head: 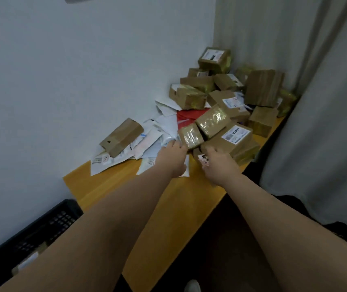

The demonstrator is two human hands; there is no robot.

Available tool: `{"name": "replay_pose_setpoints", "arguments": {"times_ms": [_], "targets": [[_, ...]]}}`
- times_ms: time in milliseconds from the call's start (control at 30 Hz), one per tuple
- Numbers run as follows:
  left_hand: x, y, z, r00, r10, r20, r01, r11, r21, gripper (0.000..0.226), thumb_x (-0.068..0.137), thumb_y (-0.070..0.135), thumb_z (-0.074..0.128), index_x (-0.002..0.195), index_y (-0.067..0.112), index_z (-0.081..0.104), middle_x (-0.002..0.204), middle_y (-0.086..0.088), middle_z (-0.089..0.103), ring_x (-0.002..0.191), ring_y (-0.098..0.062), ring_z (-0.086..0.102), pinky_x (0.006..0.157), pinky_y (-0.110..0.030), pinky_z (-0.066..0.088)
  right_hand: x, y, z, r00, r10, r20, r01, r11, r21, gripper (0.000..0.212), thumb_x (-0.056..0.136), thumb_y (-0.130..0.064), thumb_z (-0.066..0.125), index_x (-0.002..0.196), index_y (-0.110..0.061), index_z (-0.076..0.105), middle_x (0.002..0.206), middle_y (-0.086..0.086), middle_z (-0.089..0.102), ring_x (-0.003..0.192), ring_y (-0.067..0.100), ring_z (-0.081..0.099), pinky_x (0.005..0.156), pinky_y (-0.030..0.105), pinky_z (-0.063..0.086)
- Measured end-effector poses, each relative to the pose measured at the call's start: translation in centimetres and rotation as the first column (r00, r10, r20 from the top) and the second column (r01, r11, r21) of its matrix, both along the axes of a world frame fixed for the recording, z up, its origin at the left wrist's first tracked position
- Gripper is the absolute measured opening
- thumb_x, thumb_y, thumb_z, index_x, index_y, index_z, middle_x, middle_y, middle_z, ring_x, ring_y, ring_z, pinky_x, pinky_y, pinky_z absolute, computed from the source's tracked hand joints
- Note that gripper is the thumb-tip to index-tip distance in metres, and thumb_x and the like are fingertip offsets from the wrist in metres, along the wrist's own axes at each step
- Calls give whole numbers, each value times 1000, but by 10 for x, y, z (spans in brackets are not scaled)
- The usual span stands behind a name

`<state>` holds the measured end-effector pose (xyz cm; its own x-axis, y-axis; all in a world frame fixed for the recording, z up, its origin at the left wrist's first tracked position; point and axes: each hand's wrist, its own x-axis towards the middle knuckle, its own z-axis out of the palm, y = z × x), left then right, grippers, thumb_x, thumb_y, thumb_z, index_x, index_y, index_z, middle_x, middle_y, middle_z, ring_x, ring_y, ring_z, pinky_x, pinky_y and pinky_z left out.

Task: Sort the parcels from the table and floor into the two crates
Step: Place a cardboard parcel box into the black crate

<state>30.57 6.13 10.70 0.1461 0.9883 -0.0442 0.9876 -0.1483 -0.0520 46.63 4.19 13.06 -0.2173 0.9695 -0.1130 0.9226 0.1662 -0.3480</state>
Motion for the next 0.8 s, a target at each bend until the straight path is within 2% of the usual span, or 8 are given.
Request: {"name": "replay_pose_setpoints", "arguments": {"times_ms": [100, 233, 333, 433, 533, 633, 733, 800], "targets": [[-2, 45, -17, 999, 44, 0, -44, 998, 34, 75, 82, 42, 69, 140, 10, 33, 144, -12, 36, 135, -30, 33, 101, -42, 43, 8, 47, -19, 1000, -12, 14, 12, 1000, -21, 50, 92, -19, 53, 139, -15, 35, 138, 13, 40, 128, 30, 37, 99, 40, 39], [3, 88, -39, 992, 124, 5, -124, 992, 0, 103, 77, 51, 72, 150, 10, 13, 157, -17, 13, 146, -36, 14, 108, -49, 35, 20, 84, -48, 999, -13, 37, 15, 998, -65, 61, 94, -23, 52, 147, -17, 23, 150, 14, 30, 141, 30, 23, 112, 43, 32], [11, 115, -51, 984, 174, 32, -173, 985, -24, 121, 72, 53, 77, 153, 13, -3, 160, -18, 1, 148, -38, 4, 109, -54, 33, 28, 100, -65, 999, 21, 43, -18, 998, -57, 66, 96, -29, 52, 151, -14, 18, 153, 14, 26, 145, 30, 18, 116, 43, 27], [15, 134, -61, 970, 236, 52, -234, 972, -30, 128, 70, 52, 79, 152, 12, -10, 161, -17, -2, 148, -38, 4, 108, -55, 33, 32, 113, -79, 997, 68, 27, -66, 995, -72, 66, 97, -29, 49, 152, -12, 16, 156, 13, 23, 146, 28, 13, 116, 44, 26], [18, 146, -69, 958, 279, 68, -275, 960, -53, 122, 73, 47, 78, 152, 9, -7, 158, -17, 11, 145, -36, 15, 107, -54, 35, 34, 123, -90, 995, 105, -2, -104, 988, -113, 68, 98, -30, 48, 154, -12, 13, 160, 11, 16, 148, 27, 8, 117, 45, 24], [19, 145, -69, 950, 296, 95, -295, 955, -28, 105, 75, 36, 75, 151, 6, 10, 145, -16, 31, 132, -33, 34, 103, -48, 39, 37, 129, -96, 986, 167, -1, -164, 971, -176, 71, 98, -32, 48, 154, -11, 10, 160, 11, 14, 149, 27, 7, 118, 44, 22], [9, 130, -57, 946, 288, 146, -297, 954, 39, 100, 67, 34, 78, 146, 8, 22, 139, -13, 36, 128, -33, 35, 103, -43, 41, 38, 131, -93, 976, 216, -1, -212, 957, -198, 72, 96, -29, 53, 153, -10, 14, 158, 13, 19, 147, 30, 13, 117, 45, 25], [-2, 110, -45, 955, 273, 112, -284, 954, 92, 99, 67, 32, 77, 147, 10, 22, 141, -12, 34, 130, -32, 32, 105, -43, 39, 34, 133, -87, 973, 229, -38, -232, 951, -204, 67, 95, -28, 54, 150, -8, 21, 154, 15, 27, 143, 31, 22, 114, 43, 29]]}}
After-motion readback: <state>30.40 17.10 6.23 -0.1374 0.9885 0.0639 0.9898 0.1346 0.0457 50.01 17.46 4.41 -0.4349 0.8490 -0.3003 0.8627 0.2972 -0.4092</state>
